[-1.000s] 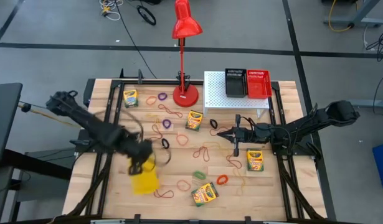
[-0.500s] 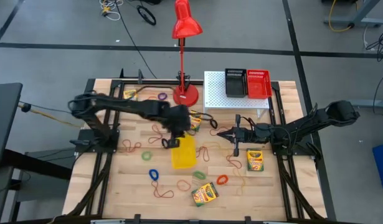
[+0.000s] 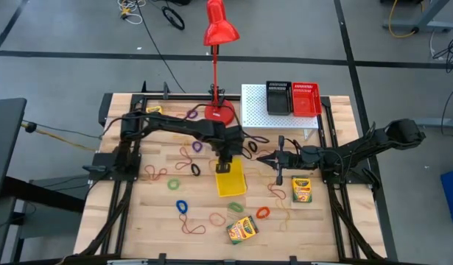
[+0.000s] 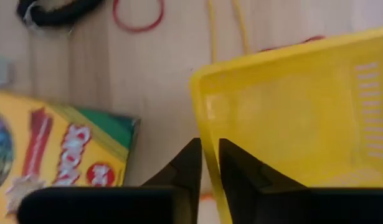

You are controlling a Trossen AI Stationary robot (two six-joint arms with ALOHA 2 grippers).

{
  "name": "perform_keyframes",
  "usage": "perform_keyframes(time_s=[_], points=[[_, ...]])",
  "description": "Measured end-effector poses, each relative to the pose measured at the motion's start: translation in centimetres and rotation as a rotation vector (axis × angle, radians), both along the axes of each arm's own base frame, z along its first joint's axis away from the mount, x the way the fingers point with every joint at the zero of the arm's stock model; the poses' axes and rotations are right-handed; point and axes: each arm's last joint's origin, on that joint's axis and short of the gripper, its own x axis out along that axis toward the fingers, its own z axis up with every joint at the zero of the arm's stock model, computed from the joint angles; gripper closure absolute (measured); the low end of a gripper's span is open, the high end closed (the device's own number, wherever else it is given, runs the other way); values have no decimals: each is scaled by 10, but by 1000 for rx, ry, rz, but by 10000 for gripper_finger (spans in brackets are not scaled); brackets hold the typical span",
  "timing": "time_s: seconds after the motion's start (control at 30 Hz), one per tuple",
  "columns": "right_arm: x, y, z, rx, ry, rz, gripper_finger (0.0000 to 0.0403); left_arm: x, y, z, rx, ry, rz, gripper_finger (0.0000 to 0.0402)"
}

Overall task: Pick & Place Office Desk Supplies
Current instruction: Put the yellow bin on the shelf

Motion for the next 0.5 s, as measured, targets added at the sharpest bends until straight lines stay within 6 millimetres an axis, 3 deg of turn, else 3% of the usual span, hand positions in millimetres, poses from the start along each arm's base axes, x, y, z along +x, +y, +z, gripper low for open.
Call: perform_keyframes(time_s=[0.1,0.3,0.4,0.5], points=[[0,0,0,1,4,0,394,-4,0,12,49,24,20,306],[0,0,0,2,4,-1,394,-26,-6,55,68,-40,-4,257],[0,0,-1,17,5,-3,394,-44,-19,61,94,-115,-36,265],[0,0,-1,21,10,-5,394,-68,-30,52,70,-265,-24,293]])
